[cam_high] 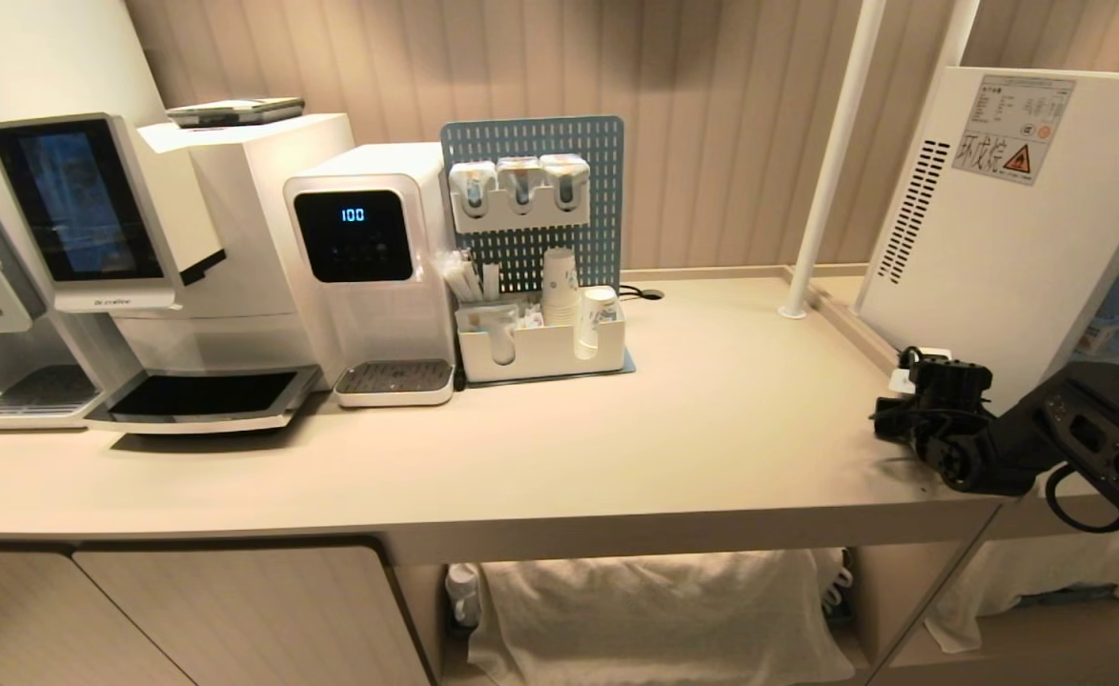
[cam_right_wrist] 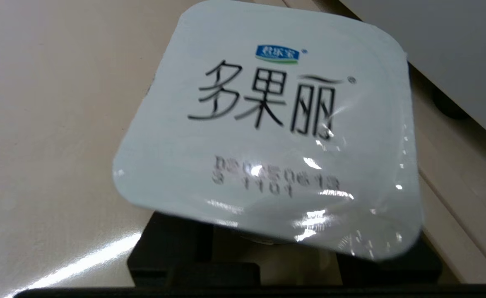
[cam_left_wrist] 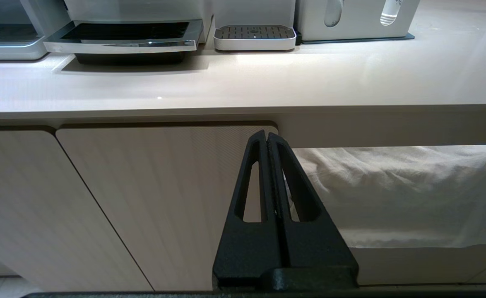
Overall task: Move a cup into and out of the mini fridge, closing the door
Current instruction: Place the yoghurt on the table, then place the yoghurt on the freezer
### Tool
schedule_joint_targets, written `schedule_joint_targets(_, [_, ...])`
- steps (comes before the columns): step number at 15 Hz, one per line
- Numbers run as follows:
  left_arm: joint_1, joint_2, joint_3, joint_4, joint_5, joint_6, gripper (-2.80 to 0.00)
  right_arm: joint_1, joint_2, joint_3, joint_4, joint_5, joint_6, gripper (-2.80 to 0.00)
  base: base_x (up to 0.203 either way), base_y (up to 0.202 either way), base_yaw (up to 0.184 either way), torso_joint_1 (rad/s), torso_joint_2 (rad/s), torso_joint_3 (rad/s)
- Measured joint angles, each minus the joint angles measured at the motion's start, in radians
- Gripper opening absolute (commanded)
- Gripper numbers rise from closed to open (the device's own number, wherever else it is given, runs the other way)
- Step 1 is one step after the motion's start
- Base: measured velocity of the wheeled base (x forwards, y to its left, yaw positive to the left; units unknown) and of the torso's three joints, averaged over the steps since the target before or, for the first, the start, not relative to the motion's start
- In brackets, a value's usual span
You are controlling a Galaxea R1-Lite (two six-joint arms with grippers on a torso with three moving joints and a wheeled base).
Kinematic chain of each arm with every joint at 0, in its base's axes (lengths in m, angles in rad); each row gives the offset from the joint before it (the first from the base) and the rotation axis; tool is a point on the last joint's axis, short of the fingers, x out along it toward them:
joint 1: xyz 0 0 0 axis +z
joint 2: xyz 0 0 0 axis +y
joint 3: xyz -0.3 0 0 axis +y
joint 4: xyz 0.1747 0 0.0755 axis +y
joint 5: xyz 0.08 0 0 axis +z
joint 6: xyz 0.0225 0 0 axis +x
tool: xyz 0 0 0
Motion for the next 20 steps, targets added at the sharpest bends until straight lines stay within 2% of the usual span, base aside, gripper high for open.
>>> schedule_joint_targets(5, [0.000,0.000,0.000,0.000,0.000,0.001,-2.80,0.003,-0.001,0.014,-0.010,0.000,0.012,0.00,0.000,0.000,0.000,0.000,0.00,0.000])
schedule_joint_targets(7, [0.000,0.000,0.000,0.000,-0.001,0.001,-2.80,0.003,-0.016,0.067,-0.031,0.001,0.015,0.00,0.000,0.000,0.000,0.000,0.00,0.000])
schedule_joint_targets(9, [0.000,0.000,0.000,0.000,-0.001,0.001,-2.80,0.001,-0.062,0.163,-0.063,0.020,0.027,0.00,0.000,0.000,0.000,0.000,0.00,0.000])
schedule_joint_targets(13, [0.000,0.000,0.000,0.000,-0.001,0.002,-2.80,0.000,-0.339,0.515,-0.092,0.141,0.051,0.00,0.000,0.000,0.000,0.000,0.00,0.000])
schedule_joint_targets(14, [0.000,0.000,0.000,0.000,0.000,0.002,-2.80,0.000,-0.450,0.609,-0.102,0.180,0.057,-2.80,0.000,0.000,0.000,0.000,0.00,0.000])
schedule_joint_targets(17, [0.000,0.000,0.000,-0.001,0.000,0.000,-2.80,-0.003,-0.817,0.836,-0.049,0.279,0.069,-2.80,0.000,0.000,0.000,0.000,0.00,0.000])
schedule_joint_targets(20, [0.000,0.000,0.000,0.000,-0.001,0.000,-2.80,-0.008,-1.219,0.943,0.144,0.410,0.077,-2.80,0.000,0.000,0.000,0.000,0.00,0.000])
